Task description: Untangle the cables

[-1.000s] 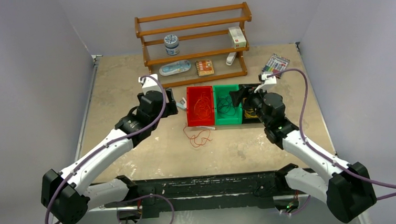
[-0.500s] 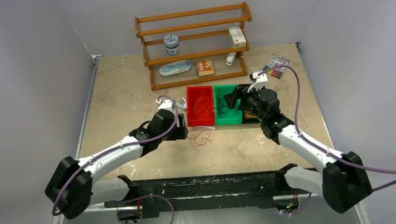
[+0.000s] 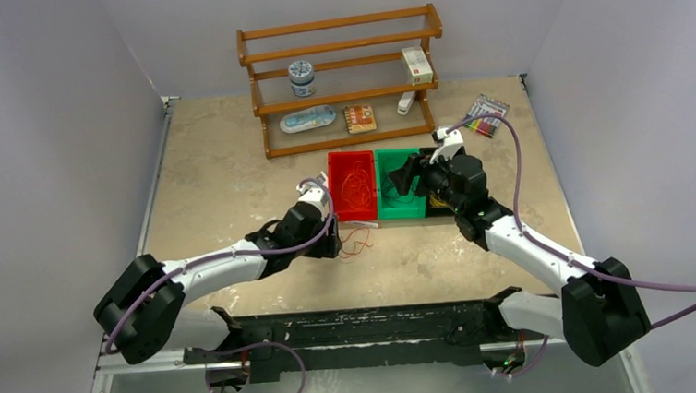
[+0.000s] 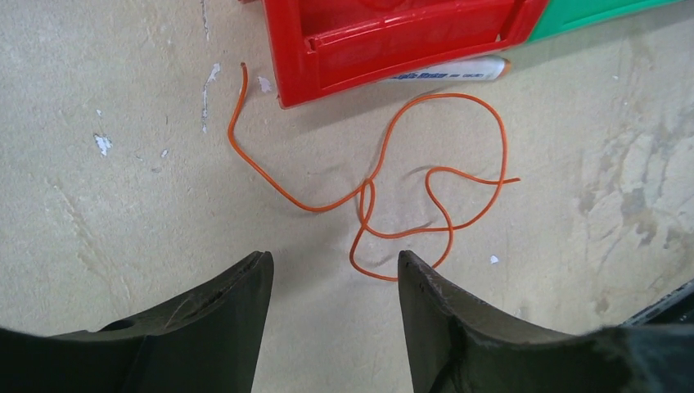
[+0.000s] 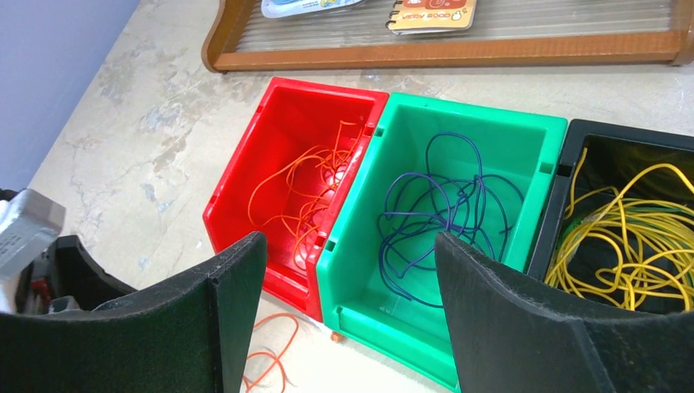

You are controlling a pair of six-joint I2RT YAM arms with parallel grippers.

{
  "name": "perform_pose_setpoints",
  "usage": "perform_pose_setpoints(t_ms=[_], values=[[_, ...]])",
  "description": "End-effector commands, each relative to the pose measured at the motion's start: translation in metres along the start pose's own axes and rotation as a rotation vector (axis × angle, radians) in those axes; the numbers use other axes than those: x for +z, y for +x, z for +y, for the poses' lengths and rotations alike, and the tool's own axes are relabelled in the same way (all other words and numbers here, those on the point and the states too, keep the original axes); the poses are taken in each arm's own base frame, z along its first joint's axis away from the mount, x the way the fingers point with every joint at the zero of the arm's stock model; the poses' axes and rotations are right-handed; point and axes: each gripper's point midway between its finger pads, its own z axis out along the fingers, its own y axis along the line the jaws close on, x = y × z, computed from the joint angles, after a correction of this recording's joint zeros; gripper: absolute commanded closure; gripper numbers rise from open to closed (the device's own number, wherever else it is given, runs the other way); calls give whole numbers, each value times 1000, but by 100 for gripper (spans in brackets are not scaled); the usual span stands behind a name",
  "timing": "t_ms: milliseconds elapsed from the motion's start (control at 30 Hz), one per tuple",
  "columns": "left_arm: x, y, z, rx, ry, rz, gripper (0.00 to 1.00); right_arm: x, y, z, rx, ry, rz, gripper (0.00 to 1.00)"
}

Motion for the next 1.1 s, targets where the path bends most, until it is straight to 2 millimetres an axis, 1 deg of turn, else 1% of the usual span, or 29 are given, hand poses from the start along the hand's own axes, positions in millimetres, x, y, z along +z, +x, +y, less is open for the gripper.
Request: perform_pose_setpoints(t_ms=[0,333,533,567,667,767,867,1067], values=[[10,-15,-9,40,20,-54,46,2,-33,15,-17,-53,-80,23],[26,-12,-19,56,61,-43,61,1,-31,16,-16,-55,-76,23],[29,-8,-18,62,60,-30,72,-1,-31,15,-11,-50,-81,23],[29,-10,-19,62,59,-34,76,-1,-32,15,-10,-49,-84,23],[24,-16,-18,61,51,-53,89,-2,-33,14,-7,-47,-95,23],[18,-24,-19,56,40,-68,97,-3,-34,14,-5,-45,-103,24],[8,-34,-21,56,33,-85,100,-2,-36,14,-3,-45,-110,24],[-22,-62,-21,54,-4,-156,100,-4,-39,19,-11,-73,-122,24]])
